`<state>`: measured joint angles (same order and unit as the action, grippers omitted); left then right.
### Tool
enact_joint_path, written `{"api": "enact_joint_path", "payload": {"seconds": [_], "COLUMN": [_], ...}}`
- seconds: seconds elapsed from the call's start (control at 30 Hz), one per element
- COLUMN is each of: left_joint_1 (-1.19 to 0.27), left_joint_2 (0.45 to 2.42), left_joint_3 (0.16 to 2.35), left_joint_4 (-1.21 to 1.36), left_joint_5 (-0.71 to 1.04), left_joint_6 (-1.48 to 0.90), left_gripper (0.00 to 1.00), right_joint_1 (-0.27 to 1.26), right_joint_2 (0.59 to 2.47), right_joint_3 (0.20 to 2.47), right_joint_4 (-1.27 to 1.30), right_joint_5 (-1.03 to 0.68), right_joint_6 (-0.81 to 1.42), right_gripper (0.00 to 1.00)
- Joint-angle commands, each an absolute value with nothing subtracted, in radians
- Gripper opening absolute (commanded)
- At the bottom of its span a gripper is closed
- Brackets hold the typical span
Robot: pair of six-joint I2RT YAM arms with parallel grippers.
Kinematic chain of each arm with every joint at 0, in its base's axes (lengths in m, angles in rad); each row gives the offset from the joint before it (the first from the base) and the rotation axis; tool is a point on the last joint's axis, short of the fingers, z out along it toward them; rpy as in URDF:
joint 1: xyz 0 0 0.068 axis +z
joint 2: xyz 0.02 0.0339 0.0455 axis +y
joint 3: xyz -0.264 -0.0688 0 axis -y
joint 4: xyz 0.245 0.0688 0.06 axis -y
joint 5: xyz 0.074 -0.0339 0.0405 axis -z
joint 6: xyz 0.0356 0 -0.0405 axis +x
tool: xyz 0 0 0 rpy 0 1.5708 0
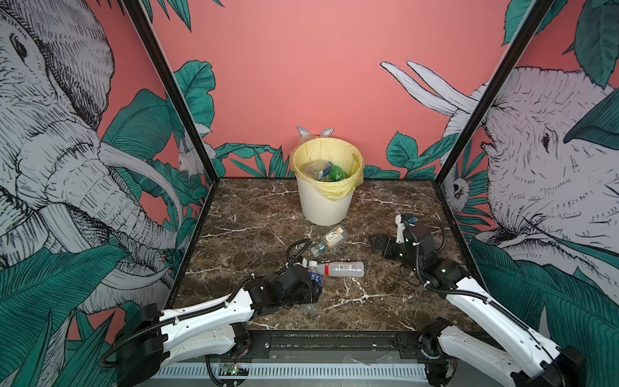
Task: Throw the plastic bottles in the bin
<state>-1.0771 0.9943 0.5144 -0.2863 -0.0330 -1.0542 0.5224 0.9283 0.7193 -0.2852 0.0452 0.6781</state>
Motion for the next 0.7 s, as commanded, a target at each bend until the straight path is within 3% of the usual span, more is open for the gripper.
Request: {"api": "enact_joint_path", "payload": {"seconds": [0.0,0.67], "left_joint_1": [-1.06,-0.864], "left_joint_2": [0.966,0.968], "left_joint_3": [0.523,0.631], "left_joint_4": [-0.307,-0.318], "left_joint_5": [-0.062,0.043], "left_joint_6": [-1.044,-0.933], "left_gripper": [0.59,0.59], "right_joint_1": [0.517,0.515], "right_joint_2": [0.949,1.031], "right_joint_3": [0.728,0.732], "right_joint_4": [-0.258,-0.221], "right_joint_5": [0.051,0.04], "right_joint_6": [0.703,0.739], "right_gripper": [1.0,0.99]}}
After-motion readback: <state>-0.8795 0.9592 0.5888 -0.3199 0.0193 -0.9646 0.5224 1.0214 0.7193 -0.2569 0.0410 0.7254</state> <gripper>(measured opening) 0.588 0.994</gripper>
